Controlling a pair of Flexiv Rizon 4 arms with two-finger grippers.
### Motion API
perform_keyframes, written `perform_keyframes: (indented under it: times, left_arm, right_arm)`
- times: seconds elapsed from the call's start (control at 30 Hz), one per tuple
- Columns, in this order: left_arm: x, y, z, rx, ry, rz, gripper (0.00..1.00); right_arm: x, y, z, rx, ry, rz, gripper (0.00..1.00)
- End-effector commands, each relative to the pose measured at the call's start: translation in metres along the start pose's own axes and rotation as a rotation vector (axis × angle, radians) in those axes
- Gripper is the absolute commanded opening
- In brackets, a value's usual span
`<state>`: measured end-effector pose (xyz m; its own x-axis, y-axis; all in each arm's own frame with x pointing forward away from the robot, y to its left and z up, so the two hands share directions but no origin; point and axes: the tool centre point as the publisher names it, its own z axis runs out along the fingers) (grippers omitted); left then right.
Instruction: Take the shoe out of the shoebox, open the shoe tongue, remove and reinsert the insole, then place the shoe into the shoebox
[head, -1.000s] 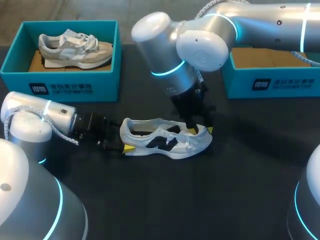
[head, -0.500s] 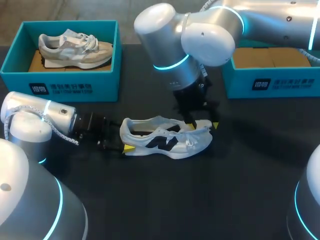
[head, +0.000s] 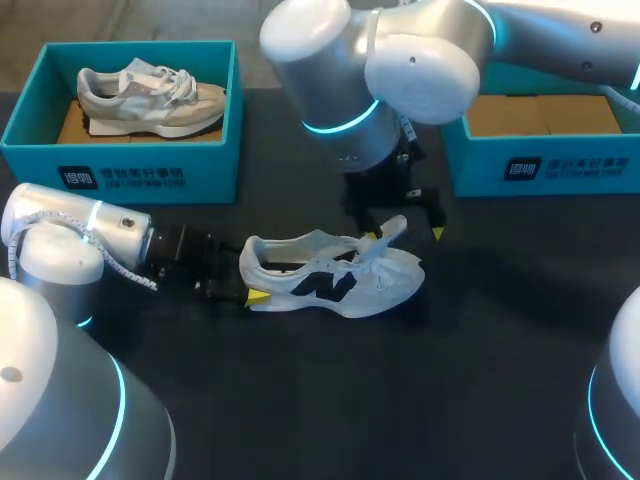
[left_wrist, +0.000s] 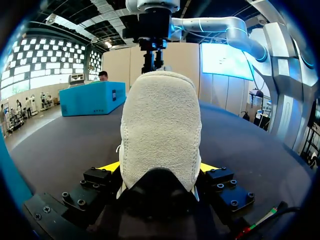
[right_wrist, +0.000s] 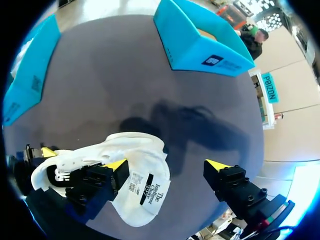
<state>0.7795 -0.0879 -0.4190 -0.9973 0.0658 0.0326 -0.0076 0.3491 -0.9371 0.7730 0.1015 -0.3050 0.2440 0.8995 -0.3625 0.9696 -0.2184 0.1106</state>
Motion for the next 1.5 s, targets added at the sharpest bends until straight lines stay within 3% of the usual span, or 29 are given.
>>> perform_keyframes:
  times: [0.03,0.27,0.43,0.5,0.6,0.7,0.8,0.97,1.0,1.03,1.33,1.5]
  left_arm:
    - [0.0,0.004,0.0,0.0,0.0,0.0,0.0]
    - [0.0,0.004,0.0,0.0,0.0,0.0,0.0]
    - [0.0,0.004,0.0,0.0,0.0,0.0,0.0]
    - [0.0,0.004,0.0,0.0,0.0,0.0,0.0]
    - [0.0,0.004,0.0,0.0,0.0,0.0,0.0]
    - [0.0,0.004,0.0,0.0,0.0,0.0,0.0]
    - [0.0,0.004,0.0,0.0,0.0,0.0,0.0]
    - [0.0,0.004,0.0,0.0,0.0,0.0,0.0]
    - [0.0,0.004,0.0,0.0,0.0,0.0,0.0]
    - [0.0,0.004,0.0,0.0,0.0,0.0,0.0]
    - [0.0,0.004,0.0,0.0,0.0,0.0,0.0]
    - [0.0,0.004,0.0,0.0,0.0,0.0,0.0]
  right_arm:
    - [-0.002,0.001,-0.015,-0.029,0.018,-0.016,1.0]
    - [0.003,0.007,-0.037,-0.091,0.061,-0.104,1.0]
    - [0.014,0.012,-0.056,-0.196,0.09,-0.272,0.99]
    - [0.02,0.013,-0.065,-0.24,0.104,-0.368,0.71]
    - [0.027,0.012,-0.075,-0.288,0.108,-0.458,0.66]
    - [0.036,0.009,-0.083,-0.337,0.133,-0.59,0.45]
    - [0.044,0.006,-0.09,-0.364,0.159,-0.689,0.42]
    - [0.058,0.001,-0.1,-0.415,0.219,-0.853,0.16]
    - [0.061,-0.001,-0.102,-0.427,0.225,-0.893,0.03]
    - [0.064,-0.003,-0.104,-0.439,0.231,-0.927,0.0]
    - [0.081,-0.027,-0.113,-0.518,0.272,-1.242,0.0]
    - [0.09,-0.042,-0.11,-0.52,0.284,-1.347,0.0]
